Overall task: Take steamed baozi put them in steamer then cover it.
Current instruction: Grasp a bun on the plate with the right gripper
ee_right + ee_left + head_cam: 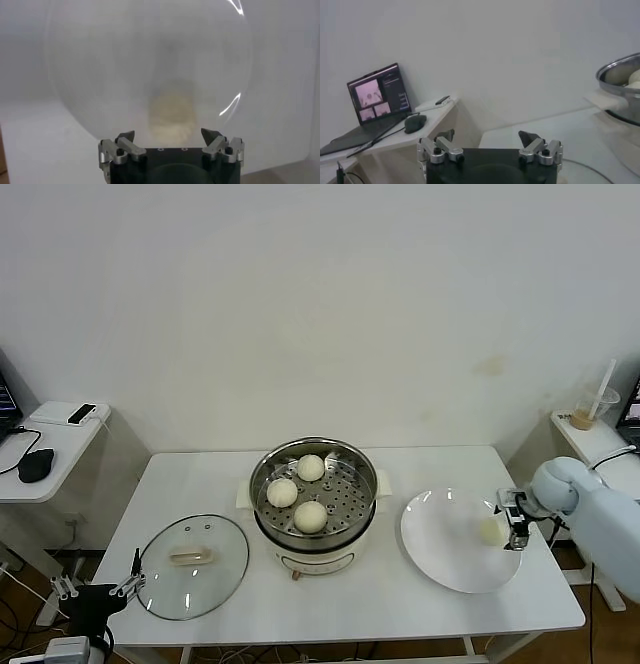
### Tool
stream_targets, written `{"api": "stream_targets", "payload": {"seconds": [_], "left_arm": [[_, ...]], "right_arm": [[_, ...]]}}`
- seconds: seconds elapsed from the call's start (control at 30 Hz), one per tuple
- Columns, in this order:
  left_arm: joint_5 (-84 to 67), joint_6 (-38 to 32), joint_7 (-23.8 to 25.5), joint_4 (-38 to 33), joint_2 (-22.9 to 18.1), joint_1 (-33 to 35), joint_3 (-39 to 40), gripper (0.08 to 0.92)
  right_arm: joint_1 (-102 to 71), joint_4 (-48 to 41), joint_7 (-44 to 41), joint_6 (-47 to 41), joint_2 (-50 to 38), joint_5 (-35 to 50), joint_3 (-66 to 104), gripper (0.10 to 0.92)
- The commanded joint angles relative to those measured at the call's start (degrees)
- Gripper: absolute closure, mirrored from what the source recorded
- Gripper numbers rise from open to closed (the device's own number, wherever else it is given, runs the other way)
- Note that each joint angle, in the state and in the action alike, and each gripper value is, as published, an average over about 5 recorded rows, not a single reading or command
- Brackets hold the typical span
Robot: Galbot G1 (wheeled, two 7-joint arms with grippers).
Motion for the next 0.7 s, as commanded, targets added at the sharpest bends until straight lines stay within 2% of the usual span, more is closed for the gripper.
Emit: {"api": "stream_targets", "payload": {"seconds": [0.03, 0.23, 0.47, 0.7], "left_arm": [[0.0, 0.02, -0.01, 0.3, -0.1, -0.25, -0.04, 0.177], [0.02, -0.01, -0.03, 0.55, -0.26, -0.36, 0.01, 0.177], [0.06, 0.02, -0.05, 0.53, -0.29, -0.54, 0.16, 0.177], [0.06, 0.01, -0.05, 0.63, -0.36, -0.68, 0.23, 0.177]], "right_arm": [[-0.28, -4.44, 0.58, -0.06, 3.54, -2.61, 0.81, 0.226], [0.02, -4.55, 0.36, -0.42, 3.37, -2.51, 0.65, 0.282], [1.28, -3.84, -0.09, -0.78, 2.84, -1.51, -0.23, 0.388], [6.66, 1.19, -1.33, -2.18, 0.32, 2.92, -4.15, 0.422]]}}
